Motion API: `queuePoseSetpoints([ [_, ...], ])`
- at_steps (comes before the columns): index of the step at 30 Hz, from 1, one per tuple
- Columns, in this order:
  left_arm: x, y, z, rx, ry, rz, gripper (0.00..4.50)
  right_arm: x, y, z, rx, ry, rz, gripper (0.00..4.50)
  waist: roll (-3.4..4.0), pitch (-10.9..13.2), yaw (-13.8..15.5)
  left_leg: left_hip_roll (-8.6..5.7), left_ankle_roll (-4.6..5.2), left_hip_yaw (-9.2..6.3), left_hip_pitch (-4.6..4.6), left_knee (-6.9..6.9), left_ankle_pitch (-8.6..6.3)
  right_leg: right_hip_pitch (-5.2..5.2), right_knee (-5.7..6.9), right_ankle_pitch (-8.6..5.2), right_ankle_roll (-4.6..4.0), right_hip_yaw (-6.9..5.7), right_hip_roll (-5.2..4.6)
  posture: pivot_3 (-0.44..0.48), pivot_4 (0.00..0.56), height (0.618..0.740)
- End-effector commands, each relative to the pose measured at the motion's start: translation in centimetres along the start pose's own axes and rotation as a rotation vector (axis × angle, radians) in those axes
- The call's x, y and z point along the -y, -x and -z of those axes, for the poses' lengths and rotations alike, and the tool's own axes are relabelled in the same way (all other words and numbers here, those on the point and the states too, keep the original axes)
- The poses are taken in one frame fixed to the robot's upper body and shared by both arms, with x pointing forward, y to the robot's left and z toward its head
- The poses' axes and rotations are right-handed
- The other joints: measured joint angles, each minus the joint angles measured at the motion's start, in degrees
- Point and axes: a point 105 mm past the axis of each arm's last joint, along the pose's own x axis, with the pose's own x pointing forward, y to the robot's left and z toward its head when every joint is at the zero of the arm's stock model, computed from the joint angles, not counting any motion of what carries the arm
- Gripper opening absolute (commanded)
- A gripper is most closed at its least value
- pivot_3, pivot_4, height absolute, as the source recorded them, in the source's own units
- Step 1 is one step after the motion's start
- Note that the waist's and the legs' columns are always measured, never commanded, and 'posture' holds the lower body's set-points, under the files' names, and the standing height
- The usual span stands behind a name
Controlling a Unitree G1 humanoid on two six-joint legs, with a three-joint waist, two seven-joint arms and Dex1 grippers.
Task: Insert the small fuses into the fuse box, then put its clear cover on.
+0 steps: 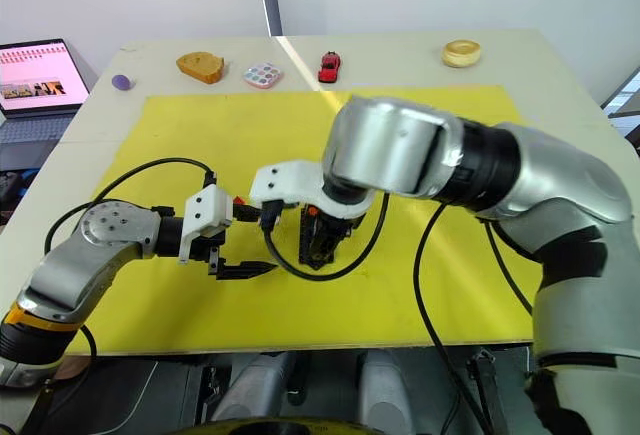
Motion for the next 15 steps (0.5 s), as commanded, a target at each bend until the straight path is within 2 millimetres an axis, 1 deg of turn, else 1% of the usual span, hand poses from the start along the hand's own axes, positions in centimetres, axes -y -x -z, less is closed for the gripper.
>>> queuePoseSetpoints([
  [1,-0.3,0.6,-0.8,0.018,-0.04,-0.024,4.5,0.8,2.4,-1.3,0.17,0.064,0.076,2.45,0.0,0.0,0.0,0.0,0.0,0.0,0.0,0.0,0.0,0.01,0.0,0.0,0.0,0.0,0.0,0.0,0.15,0.74],
  [4,-0.6,0.7,-1.0,0.028,-0.034,-0.039,4.5,2.1,4.2,-3.1,0.494,0.131,0.188,2.45,-0.1,-0.1,0.1,0.02,0.0,0.0,0.05,-0.01,0.0,0.12,-0.02,0.0,0.0,0.0,0.0,0.0,0.15,0.74],
  [6,-0.7,0.8,-1.0,0.026,-0.03,-0.046,4.5,2.4,4.6,-2.9,0.647,0.159,0.221,2.45,-0.14,-0.1,0.2,0.02,0.0,0.01,0.11,-0.03,0.0,0.4,-0.04,0.0,0.0,0.01,0.0,0.0,0.15,0.74],
  [7,-0.8,0.9,-1.0,0.025,-0.029,-0.05,4.5,2.5,4.3,-2.3,0.675,0.144,0.22,2.45,-0.11,-0.1,0.3,0.02,0.0,-0.01,0.17,-0.03,0.0,0.51,-0.07,0.0,0.0,-0.02,0.0,0.0,0.15,0.74],
  [8,-0.8,0.9,-1.0,0.025,-0.027,-0.053,4.5,2.6,3.8,-1.4,0.687,0.133,0.216,2.45,-0.13,-0.1,0.3,0.0,0.01,0.0,0.19,0.0,0.0,0.53,-0.08,0.0,0.0,-0.01,-0.01,0.0,0.15,0.74],
  [9,-0.8,1.0,-0.9,0.025,-0.026,-0.056,4.5,2.6,3.5,-0.6,0.703,0.157,0.227,2.45,-0.14,-0.1,0.4,0.0,0.01,-0.02,0.19,0.02,0.0,0.56,-0.09,0.0,0.0,-0.02,0.0,0.0,0.15,0.74],
  [11,-0.9,0.9,-0.9,0.027,-0.019,-0.065,4.5,1.9,2.5,1.7,0.728,0.165,0.199,2.45,-0.14,-0.1,0.4,-0.01,0.04,-0.04,0.23,0.06,-0.01,0.65,-0.12,0.0,0.01,-0.04,-0.01,0.0,0.15,0.74],
  [13,-1.0,0.9,-0.9,0.029,-0.015,-0.073,4.5,1.1,1.5,3.2,0.75,0.146,0.165,2.45,-0.15,-0.1,0.5,-0.01,0.07,-0.11,0.27,0.07,-0.03,0.77,-0.19,0.0,0.01,-0.09,-0.01,0.0,0.15,0.74],
  [15,-1.0,0.8,-0.8,0.029,-0.011,-0.076,4.5,0.8,0.8,3.8,0.782,0.123,0.156,2.45,-0.15,-0.1,0.2,0.0,0.08,-0.07,0.29,0.06,-0.04,0.76,-0.19,0.0,0.01,-0.05,-0.01,0.0,0.15,0.74],
])
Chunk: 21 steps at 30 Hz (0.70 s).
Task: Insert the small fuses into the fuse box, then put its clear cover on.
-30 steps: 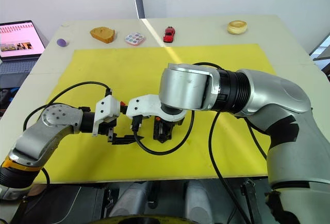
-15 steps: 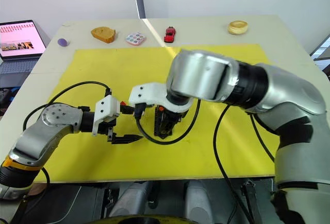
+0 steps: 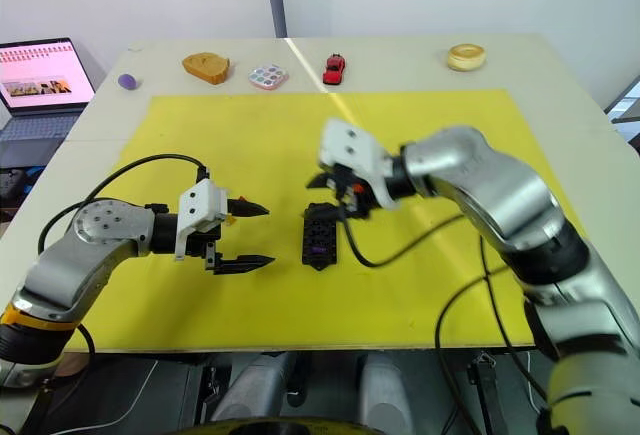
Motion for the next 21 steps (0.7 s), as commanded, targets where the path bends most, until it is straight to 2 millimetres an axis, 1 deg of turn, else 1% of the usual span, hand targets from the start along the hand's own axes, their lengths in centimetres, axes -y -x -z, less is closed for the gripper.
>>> queuePoseSetpoints([
  [1,-0.3,0.1,-0.8,0.026,-0.021,-0.021,4.5,-0.9,0.5,-0.8,0.1,0.077,0.007,1.89,0.0,0.0,-0.4,0.02,0.0,0.0,0.02,-0.01,0.0,0.01,0.0,0.0,0.0,0.0,0.01,0.0,0.15,0.74],
  [2,-0.2,0.1,-0.8,0.026,-0.02,-0.02,4.5,-1.0,0.4,-0.5,0.113,0.065,0.01,1.69,0.02,0.0,-0.5,0.05,-0.01,0.0,0.03,-0.04,0.0,0.0,0.0,0.0,-0.01,0.01,0.02,0.0,0.15,0.74],
  [3,-0.1,0.0,-0.8,0.029,-0.017,-0.019,4.5,-1.2,0.3,-0.2,0.121,0.062,0.008,1.16,0.02,0.0,-0.6,0.06,-0.01,0.0,0.03,-0.07,0.01,-0.03,0.0,-0.01,-0.01,0.02,0.03,0.0,0.15,0.74],
  [4,0.0,-0.1,-0.8,0.028,-0.016,-0.015,4.5,-1.5,0.2,-0.3,0.149,0.044,-0.002,0.73,0.01,0.0,-0.5,0.06,-0.02,0.0,0.04,-0.07,0.01,-0.02,0.01,-0.01,-0.02,0.02,0.03,0.0,0.15,0.74],
  [5,0.0,-0.2,-0.8,0.028,-0.014,-0.013,4.5,-1.7,0.1,-0.3,0.166,0.034,-0.009,0.1,0.01,0.0,-0.3,0.06,-0.02,-0.01,0.04,-0.06,0.01,-0.01,0.0,-0.01,-0.02,0.01,0.03,0.0,0.15,0.74],
  [8,0.1,-0.2,-0.8,0.028,-0.011,-0.009,4.5,-2.4,-0.3,-0.2,0.181,0.029,-0.039,0.04,0.01,0.0,-0.1,0.05,-0.02,-0.02,0.04,-0.02,0.01,0.03,-0.01,-0.01,-0.01,0.01,0.02,0.0,0.15,0.74],
  [11,0.4,-0.4,-0.9,0.033,-0.01,0.012,4.5,-3.2,-0.8,0.4,0.165,0.027,-0.067,0.04,0.0,0.0,0.1,0.03,-0.02,-0.04,0.03,0.02,0.01,0.06,-0.02,-0.01,-0.01,-0.01,0.01,0.0,0.15,0.74],
  [16,0.7,-0.7,-0.9,0.037,-0.008,0.038,4.5,-3.4,-1.3,1.3,0.14,0.018,-0.074,0.04,0.0,0.0,-0.1,0.04,-0.02,-0.05,0.04,0.01,0.01,0.05,-0.03,-0.01,-0.01,-0.01,0.01,0.0,0.15,0.74],
  [21,0.5,-1.1,-0.9,0.039,-0.014,0.045,4.5,-3.1,-1.7,1.9,0.129,0.008,-0.068,0.04,0.0,0.0,0.0,0.04,-0.02,-0.05,0.04,0.01,0.01,0.07,-0.03,-0.01,-0.01,-0.01,0.01,0.0,0.15,0.74],
])
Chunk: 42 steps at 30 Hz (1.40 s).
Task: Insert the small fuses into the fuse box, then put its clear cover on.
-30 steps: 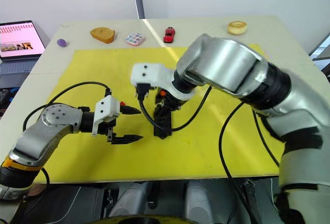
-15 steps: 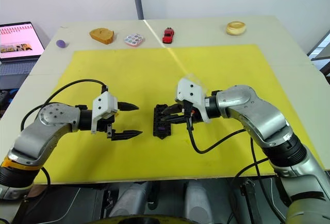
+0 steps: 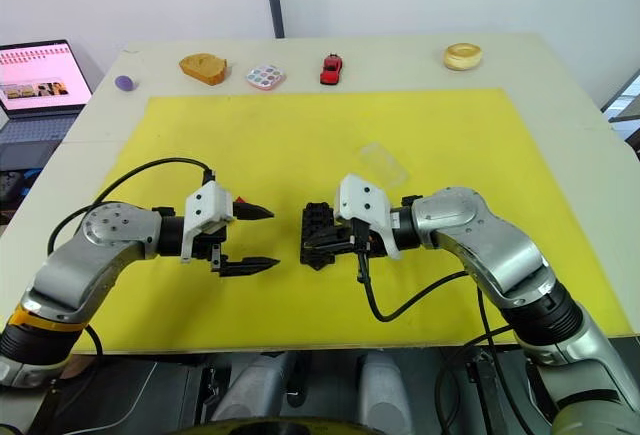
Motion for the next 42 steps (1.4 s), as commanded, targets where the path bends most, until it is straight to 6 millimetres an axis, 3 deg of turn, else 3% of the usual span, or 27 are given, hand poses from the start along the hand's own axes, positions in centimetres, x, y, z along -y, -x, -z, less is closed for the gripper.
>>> queuePoseSetpoints([
  [1,-0.1,-0.2,-0.9,0.019,-0.04,0.007,4.5,0.1,-0.2,-0.3,0.014,0.027,0.0,0.04,0.0,0.0,0.0,0.0,0.0,0.0,0.0,0.0,0.0,0.0,0.0,0.0,0.0,0.0,0.0,0.0,0.15,0.74],
  [24,0.0,-0.4,-0.9,0.014,-0.048,0.018,4.5,0.3,-1.0,2.0,-0.046,0.013,0.0,0.04,0.0,0.0,0.0,0.0,0.0,-0.01,0.01,0.0,0.0,0.0,0.0,0.0,0.0,0.0,0.01,0.0,0.15,0.74],
  [36,0.1,-0.4,-0.8,0.013,-0.052,0.012,4.5,0.2,-1.6,4.3,-0.184,0.091,-0.026,0.04,-0.02,0.0,0.0,0.0,-0.01,-0.01,0.06,0.0,0.0,0.04,0.0,0.0,0.0,-0.01,0.01,0.0,0.15,0.74],
  [40,0.0,-0.5,-0.8,0.013,-0.054,0.008,4.5,0.7,-1.5,3.9,-0.178,0.094,-0.01,0.04,-0.04,0.0,0.0,0.0,-0.01,-0.02,0.09,0.0,0.0,0.08,0.0,0.0,0.0,-0.01,0.01,0.0,0.15,0.74],
  [42,-0.1,-0.3,-0.8,0.012,-0.054,0.001,4.5,1.1,-1.0,2.6,-0.136,0.107,0.004,0.04,-0.04,0.0,0.0,0.0,-0.01,-0.02,0.09,0.0,0.0,0.1,0.0,0.0,0.0,-0.01,0.01,0.0,0.15,0.74],
])
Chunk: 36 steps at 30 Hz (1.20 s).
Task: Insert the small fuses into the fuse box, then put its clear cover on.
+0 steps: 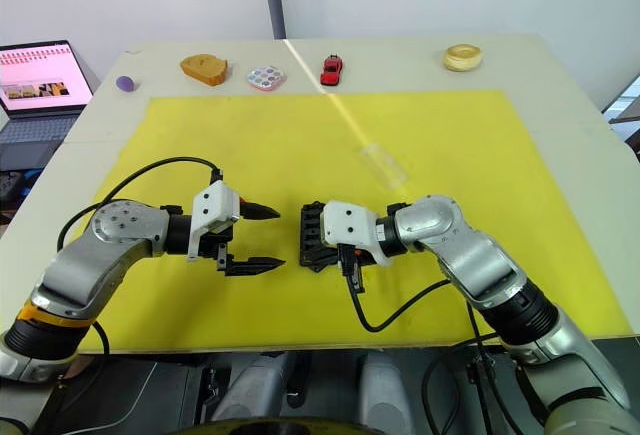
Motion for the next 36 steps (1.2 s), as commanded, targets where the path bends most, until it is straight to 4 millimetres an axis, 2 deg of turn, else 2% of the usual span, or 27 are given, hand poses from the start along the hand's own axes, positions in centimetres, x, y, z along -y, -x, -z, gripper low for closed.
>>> queuePoseSetpoints([
  [1,0.0,0.2,-0.6,0.01,-0.043,-0.009,4.5,1.0,0.9,-0.2,-0.002,-0.02,0.036,0.04,0.0,0.0,0.0,0.0,0.0,0.0,0.0,0.0,0.0,0.0,0.0,0.0,0.0,0.0,0.0,0.0,0.15,0.74],
  [5,-0.2,0.5,-0.9,0.016,-0.048,-0.017,4.5,1.6,2.4,-2.6,0.083,-0.031,0.054,0.04,0.0,0.0,0.0,0.0,0.0,0.0,-0.01,0.0,0.0,-0.01,0.0,0.0,0.0,0.0,0.0,0.0,0.15,0.74],
  [7,-0.3,1.5,-1.4,0.029,-0.045,-0.043,4.5,2.6,4.1,-4.7,0.158,-0.05,0.096,0.04,0.0,0.0,-0.1,0.0,0.0,0.0,-0.02,-0.01,0.0,-0.03,0.0,0.0,0.0,0.0,0.0,0.0,0.15,0.74],
  [9,-0.3,2.3,-1.9,0.045,-0.035,-0.061,4.5,2.7,5.3,-5.7,0.185,-0.059,0.11,0.04,0.0,0.0,-0.1,0.0,0.0,0.0,-0.05,-0.03,0.0,-0.07,0.0,0.0,0.0,0.0,0.0,0.0,0.15,0.74],
  [12,-0.6,4.0,-2.4,0.051,0.005,-0.122,4.5,3.1,7.1,-5.7,0.165,-0.055,0.164,0.04,0.0,0.0,0.0,0.01,0.0,-0.01,-0.05,-0.06,0.0,-0.08,-0.02,0.0,-0.01,0.01,0.0,0.0,0.15,0.74],
  [15,-0.9,6.1,-2.3,0.031,0.056,-0.193,4.5,3.6,8.9,-4.6,0.078,-0.049,0.225,0.04,0.0,0.0,0.0,0.0,0.01,-0.01,-0.06,-0.03,-0.01,-0.07,-0.03,0.0,0.0,0.0,-0.02,0.0,0.15,0.74],
  [18,-1.2,9.1,-1.6,-0.013,0.118,-0.281,4.5,4.8,11.6,-2.9,-0.016,-0.046,0.339,0.04,0.01,0.0,-0.1,0.01,0.01,0.0,-0.05,-0.05,-0.01,-0.08,-0.04,-0.01,-0.01,0.0,-0.02,0.0,0.15,0.74],
  [21,-1.7,14.2,0.2,-0.083,0.227,-0.431,4.5,5.3,15.5,0.2,-0.151,-0.074,0.437,0.91,0.02,0.0,-0.1,0.01,0.02,0.03,-0.06,-0.07,-0.01,-0.09,-0.05,-0.01,-0.02,0.01,-0.02,0.0,0.15,0.74],
  [24,-1.7,18.5,2.3,-0.135,0.32,-0.533,4.5,5.6,18.6,2.7,-0.245,-0.095,0.518,2.31,0.08,0.0,-0.1,0.02,0.01,0.07,-0.04,-0.12,-0.02,-0.11,-0.07,-0.03,-0.05,0.01,-0.03,0.0,0.15,0.74],
  [28,-1.2,22.2,4.8,-0.211,0.388,-0.599,4.5,5.5,21.3,4.9,-0.309,-0.124,0.582,4.41,0.12,0.1,-0.1,0.05,-0.01,0.11,-0.03,-0.13,-0.04,-0.11,-0.09,-0.13,-0.23,0.02,-0.05,0.0,0.15,0.74],
  [32,-1.7,23.3,5.5,-0.224,0.384,-0.618,4.5,5.4,22.0,6.1,-0.322,-0.151,0.604,4.47,0.14,0.1,-0.1,0.05,-0.11,0.11,-0.04,-0.15,-0.11,-0.19,-0.13,-0.14,-0.25,0.02,-0.06,0.0,0.15,0.74],
  [36,-2.2,22.3,5.1,-0.194,0.362,-0.588,4.5,5.7,21.5,5.7,-0.301,-0.132,0.599,4.47,0.19,0.1,-0.1,0.05,-0.14,0.11,-0.04,-0.17,-0.13,-0.2,-0.13,-0.14,-0.24,0.03,-0.06,0.0,0.15,0.74],
])
